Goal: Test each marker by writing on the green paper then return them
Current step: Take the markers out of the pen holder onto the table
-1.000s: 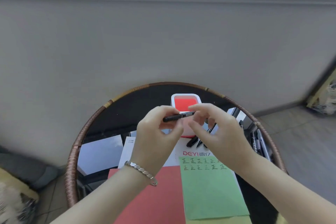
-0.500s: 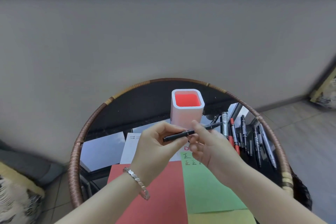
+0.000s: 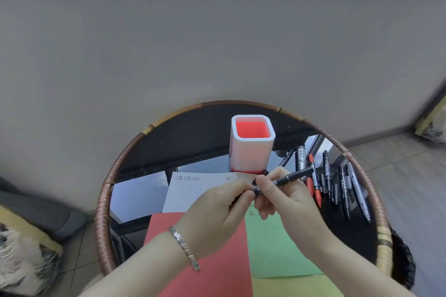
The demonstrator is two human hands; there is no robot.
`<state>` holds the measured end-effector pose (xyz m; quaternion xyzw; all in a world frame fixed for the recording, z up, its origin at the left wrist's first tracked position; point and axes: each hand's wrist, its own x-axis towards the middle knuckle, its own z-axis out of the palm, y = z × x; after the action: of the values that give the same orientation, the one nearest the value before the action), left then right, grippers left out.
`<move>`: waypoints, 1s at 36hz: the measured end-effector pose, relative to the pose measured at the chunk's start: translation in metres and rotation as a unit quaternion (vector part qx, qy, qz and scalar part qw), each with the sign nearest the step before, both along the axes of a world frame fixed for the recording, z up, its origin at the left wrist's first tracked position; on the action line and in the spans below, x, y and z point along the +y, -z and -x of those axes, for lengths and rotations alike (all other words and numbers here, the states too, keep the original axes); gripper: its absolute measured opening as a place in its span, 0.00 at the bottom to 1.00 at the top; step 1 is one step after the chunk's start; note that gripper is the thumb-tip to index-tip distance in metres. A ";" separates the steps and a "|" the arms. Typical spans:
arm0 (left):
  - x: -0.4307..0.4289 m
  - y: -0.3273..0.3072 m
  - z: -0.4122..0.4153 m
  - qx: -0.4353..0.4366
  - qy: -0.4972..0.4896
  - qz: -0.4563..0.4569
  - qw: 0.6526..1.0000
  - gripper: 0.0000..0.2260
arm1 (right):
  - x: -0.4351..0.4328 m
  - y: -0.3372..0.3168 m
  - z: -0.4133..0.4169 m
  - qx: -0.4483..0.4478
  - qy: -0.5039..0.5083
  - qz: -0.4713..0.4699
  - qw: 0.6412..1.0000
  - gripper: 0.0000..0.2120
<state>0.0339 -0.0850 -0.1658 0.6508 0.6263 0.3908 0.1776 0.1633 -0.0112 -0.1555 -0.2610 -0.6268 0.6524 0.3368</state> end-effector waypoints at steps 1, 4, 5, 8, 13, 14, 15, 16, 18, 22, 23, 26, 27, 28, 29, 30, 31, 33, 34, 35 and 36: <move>0.000 -0.001 0.000 -0.002 0.003 -0.001 1.000 0.16 | 0.000 0.000 0.001 0.006 -0.001 -0.003 1.000 0.14; -0.002 -0.006 0.002 -0.001 0.021 0.000 1.000 0.12 | 0.000 0.000 0.002 0.019 -0.014 -0.005 1.000 0.14; -0.002 -0.008 0.002 -0.004 0.032 0.000 0.999 0.10 | 0.000 0.000 0.002 0.025 -0.019 -0.006 0.999 0.14; -0.005 -0.014 0.000 -0.025 0.056 0.009 0.998 0.09 | 0.000 0.001 0.003 0.036 -0.037 -0.007 0.999 0.11; -0.007 -0.019 0.002 -0.103 0.067 0.057 0.991 0.09 | 0.004 -0.001 -0.001 0.032 -0.071 -0.031 0.997 0.09; -0.007 -0.022 0.003 -0.117 0.070 0.071 0.988 0.09 | 0.005 -0.001 -0.002 0.030 -0.080 -0.035 0.996 0.09; -0.007 -0.025 0.003 -0.123 0.070 0.089 0.986 0.09 | 0.006 -0.002 -0.002 0.030 -0.086 -0.037 0.995 0.09; -0.007 -0.028 0.004 -0.119 0.064 0.107 0.985 0.08 | 0.007 -0.003 -0.003 0.030 -0.083 -0.041 0.995 0.10; -0.007 -0.028 0.010 -0.070 0.029 0.138 0.987 0.05 | 0.009 -0.008 -0.003 0.033 -0.045 -0.054 0.997 0.11; 0.002 -0.010 0.030 -0.001 -0.114 0.169 0.979 0.06 | 0.029 -0.010 -0.012 0.022 0.122 -0.062 0.990 0.13; 0.006 -0.003 0.036 0.044 -0.156 0.159 0.974 0.06 | 0.034 -0.009 -0.016 0.011 0.144 -0.057 0.988 0.14; 0.017 0.016 0.053 0.153 -0.251 0.139 0.946 0.07 | 0.042 -0.004 -0.023 -0.010 0.164 -0.027 0.986 0.17; 0.020 0.023 0.059 0.196 -0.255 0.102 0.941 0.08 | 0.043 -0.003 -0.024 -0.017 0.165 -0.021 0.986 0.16; 0.023 0.029 0.064 0.247 -0.241 0.074 0.936 0.08 | 0.043 -0.001 -0.025 -0.022 0.167 -0.014 0.986 0.15; 0.025 0.036 0.068 0.280 -0.237 0.045 0.929 0.10 | 0.042 0.000 -0.026 -0.026 0.167 -0.006 0.986 0.14; 0.027 0.041 0.071 0.300 -0.235 0.032 0.924 0.11 | 0.042 0.002 -0.026 -0.030 0.167 0.002 0.985 0.13; 0.027 0.045 0.072 0.302 -0.231 0.029 0.924 0.11 | 0.041 0.003 -0.027 -0.034 0.166 0.009 0.985 0.12; 0.027 0.050 0.072 0.282 -0.233 0.043 0.930 0.08 | 0.040 0.006 -0.029 -0.046 0.164 0.015 0.985 0.10; 0.027 0.052 0.071 0.270 -0.234 0.050 0.932 0.08 | 0.039 0.006 -0.029 -0.050 0.163 0.017 0.985 0.10; 0.027 0.054 0.072 0.266 -0.234 0.053 0.934 0.08 | 0.039 0.007 -0.030 -0.052 0.162 0.018 0.985 0.10; 0.026 0.054 0.071 0.267 -0.232 0.052 0.934 0.08 | 0.038 0.007 -0.031 -0.052 0.162 0.017 0.985 0.10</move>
<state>-0.0372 -0.0589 -0.2194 0.5578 0.8034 0.2000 -0.0581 0.1939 0.0270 -0.1625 -0.3986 -0.5815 0.5851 0.4007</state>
